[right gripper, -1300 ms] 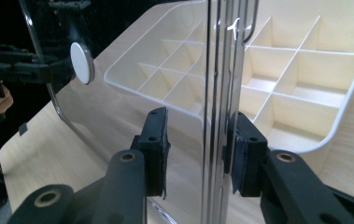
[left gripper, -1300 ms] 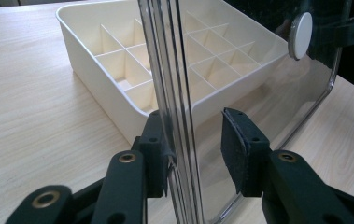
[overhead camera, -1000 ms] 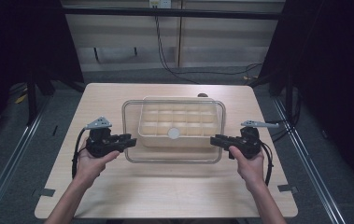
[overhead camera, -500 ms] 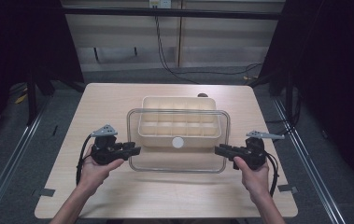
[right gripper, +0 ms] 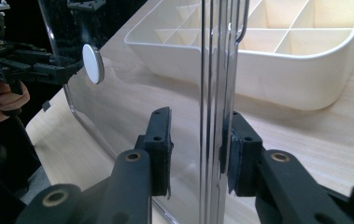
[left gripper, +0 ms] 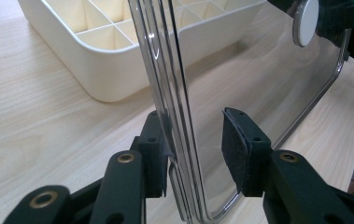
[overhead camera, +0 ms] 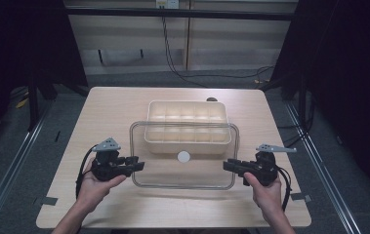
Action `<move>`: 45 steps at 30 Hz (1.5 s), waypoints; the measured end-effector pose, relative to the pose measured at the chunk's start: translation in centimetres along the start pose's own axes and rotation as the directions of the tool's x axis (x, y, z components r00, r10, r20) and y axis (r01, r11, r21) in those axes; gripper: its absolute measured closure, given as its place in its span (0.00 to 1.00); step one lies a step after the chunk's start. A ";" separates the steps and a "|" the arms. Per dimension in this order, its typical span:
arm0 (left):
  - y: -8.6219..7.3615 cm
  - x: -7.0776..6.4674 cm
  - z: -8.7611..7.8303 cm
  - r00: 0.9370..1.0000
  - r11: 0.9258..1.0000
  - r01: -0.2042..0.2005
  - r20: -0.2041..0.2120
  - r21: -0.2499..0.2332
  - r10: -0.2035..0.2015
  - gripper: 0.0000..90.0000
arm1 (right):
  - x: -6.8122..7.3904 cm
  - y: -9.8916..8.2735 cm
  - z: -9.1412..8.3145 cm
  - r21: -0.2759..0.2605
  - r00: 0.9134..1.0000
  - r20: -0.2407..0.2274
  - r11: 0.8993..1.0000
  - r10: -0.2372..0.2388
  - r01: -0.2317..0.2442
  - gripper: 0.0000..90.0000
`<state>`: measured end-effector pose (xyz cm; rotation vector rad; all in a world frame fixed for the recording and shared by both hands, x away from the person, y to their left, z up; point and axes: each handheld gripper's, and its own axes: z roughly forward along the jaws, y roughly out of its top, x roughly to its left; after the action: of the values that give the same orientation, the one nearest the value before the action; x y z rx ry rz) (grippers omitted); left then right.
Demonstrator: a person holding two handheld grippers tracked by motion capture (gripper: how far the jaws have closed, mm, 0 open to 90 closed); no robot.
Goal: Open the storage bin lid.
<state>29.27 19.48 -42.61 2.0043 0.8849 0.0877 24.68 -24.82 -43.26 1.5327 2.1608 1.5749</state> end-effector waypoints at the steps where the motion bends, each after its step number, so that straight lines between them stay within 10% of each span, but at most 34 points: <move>1: -0.2 -0.1 0.0 1.000 1.000 -0.003 -0.001 0.004 0.003 0.69 | 0.1 -0.2 0.0 0.005 1.000 0.001 1.000 0.005 -0.005 0.73; 30: -3.9 -1.9 0.6 1.000 0.995 -0.012 0.030 0.101 0.009 0.68 | 1.0 -4.9 -0.9 0.068 0.999 0.021 0.997 0.038 -0.039 0.73; 45: -4.8 -0.9 1.6 1.000 0.991 0.008 0.009 0.134 -0.010 0.61 | 0.1 -5.3 1.6 0.139 0.997 0.066 0.989 0.031 -0.040 0.64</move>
<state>26.56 19.31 -46.96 2.1233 0.9149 0.0142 21.96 -23.60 -47.97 1.6459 2.2656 1.3894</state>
